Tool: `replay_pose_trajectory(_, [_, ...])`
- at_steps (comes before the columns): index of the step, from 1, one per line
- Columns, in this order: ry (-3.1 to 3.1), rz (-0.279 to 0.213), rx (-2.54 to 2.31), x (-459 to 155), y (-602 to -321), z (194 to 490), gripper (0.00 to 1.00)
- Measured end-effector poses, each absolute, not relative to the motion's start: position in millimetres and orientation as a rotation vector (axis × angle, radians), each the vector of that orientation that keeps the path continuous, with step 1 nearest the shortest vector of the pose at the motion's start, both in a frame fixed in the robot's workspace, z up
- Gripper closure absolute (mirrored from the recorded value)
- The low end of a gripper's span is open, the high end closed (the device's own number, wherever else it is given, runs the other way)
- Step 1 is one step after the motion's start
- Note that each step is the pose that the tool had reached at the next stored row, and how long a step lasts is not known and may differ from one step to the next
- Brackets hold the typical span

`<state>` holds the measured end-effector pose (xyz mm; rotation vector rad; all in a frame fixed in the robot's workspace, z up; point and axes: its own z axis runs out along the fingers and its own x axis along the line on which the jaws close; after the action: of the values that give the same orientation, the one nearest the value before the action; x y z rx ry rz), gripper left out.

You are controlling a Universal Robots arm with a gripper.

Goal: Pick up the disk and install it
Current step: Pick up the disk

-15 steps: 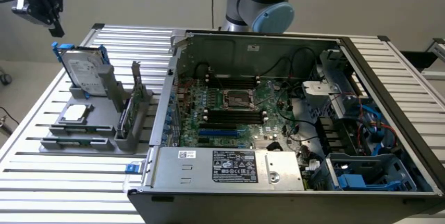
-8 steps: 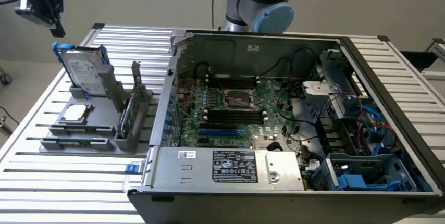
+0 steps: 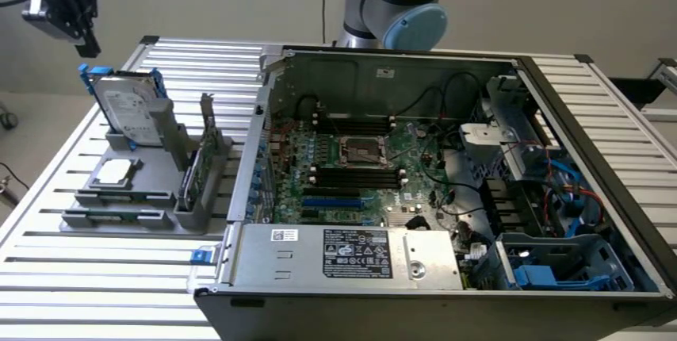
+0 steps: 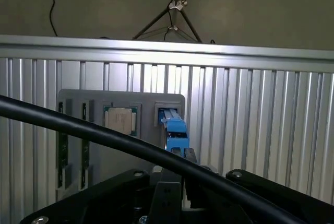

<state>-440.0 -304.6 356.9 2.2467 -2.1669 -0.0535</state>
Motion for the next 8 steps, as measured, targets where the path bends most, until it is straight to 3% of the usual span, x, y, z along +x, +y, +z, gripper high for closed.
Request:
replay_pose_trajectory(1, [-2.167, -0.054, 2.247, -439.7, -304.6, 356.9, 0.76])
replay_pose_trajectory(2, [-2.167, -0.054, 2.247, -439.5, -304.6, 357.0, 0.76])
replay_pose_trajectory(3, [-2.167, -0.054, 2.247, -439.3, -304.6, 356.9, 0.64])
replay_pose_trajectory(8, [-2.167, -0.054, 2.247, -438.3, -304.6, 354.1, 0.52])
